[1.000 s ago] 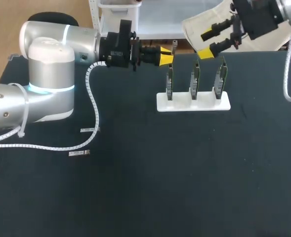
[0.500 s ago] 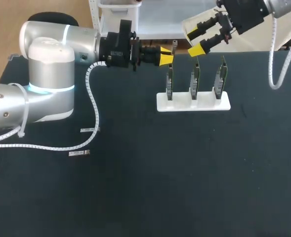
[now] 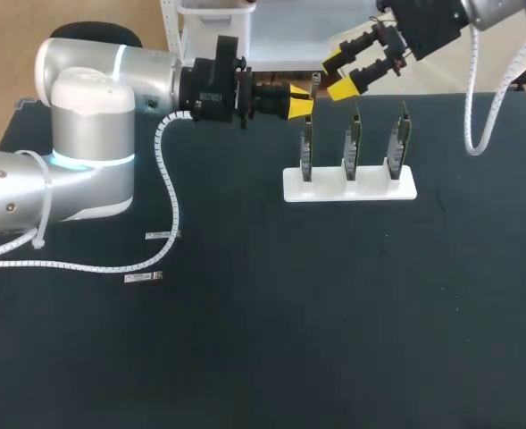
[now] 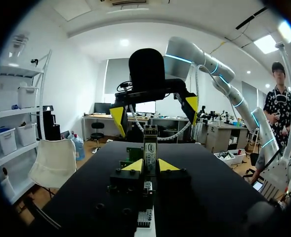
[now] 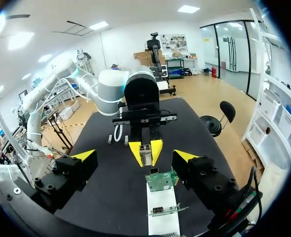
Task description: Pick up the optical module with the left hand, and insert it into the network port with the right hand.
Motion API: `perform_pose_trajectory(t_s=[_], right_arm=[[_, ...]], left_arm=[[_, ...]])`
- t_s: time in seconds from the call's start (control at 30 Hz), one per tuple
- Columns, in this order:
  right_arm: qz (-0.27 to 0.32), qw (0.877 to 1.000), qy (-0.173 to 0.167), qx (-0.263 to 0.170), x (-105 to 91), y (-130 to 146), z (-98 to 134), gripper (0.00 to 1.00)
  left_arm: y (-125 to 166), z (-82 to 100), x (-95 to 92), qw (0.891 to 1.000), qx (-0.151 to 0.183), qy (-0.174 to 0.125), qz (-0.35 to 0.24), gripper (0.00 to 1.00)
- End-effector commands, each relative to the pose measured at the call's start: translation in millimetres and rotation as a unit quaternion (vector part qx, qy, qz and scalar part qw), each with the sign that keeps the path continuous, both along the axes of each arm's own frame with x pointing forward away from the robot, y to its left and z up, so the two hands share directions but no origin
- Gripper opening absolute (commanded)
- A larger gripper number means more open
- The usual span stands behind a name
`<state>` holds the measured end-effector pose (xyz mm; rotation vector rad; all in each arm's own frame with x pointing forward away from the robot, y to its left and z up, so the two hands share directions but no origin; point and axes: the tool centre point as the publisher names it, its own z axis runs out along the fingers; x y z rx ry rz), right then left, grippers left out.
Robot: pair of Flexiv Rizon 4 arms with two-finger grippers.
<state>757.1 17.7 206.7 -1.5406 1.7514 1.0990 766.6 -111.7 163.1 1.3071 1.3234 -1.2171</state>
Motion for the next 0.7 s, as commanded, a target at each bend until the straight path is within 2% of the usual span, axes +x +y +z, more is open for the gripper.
perform_pose_trajectory(t_s=[0.03,0.43,0.7], right_arm=[[-0.006,1.0,-0.002,0.003,-3.5,1.2,-1.4,1.0],[-0.021,1.0,-0.015,0.001,-8.4,6.9,-5.5,1.0],[-0.021,0.999,-0.024,-0.004,-3.3,14.0,-5.9,1.0]], left_arm=[[0.2,0.1,-2.3,1.0,0.0,-0.001,0.003,0.0],[0.2,0.1,-2.3,1.0,0.0,-0.001,0.003,0.0],[0.2,0.1,-2.3,1.0,0.0,-0.001,0.003,0.0]])
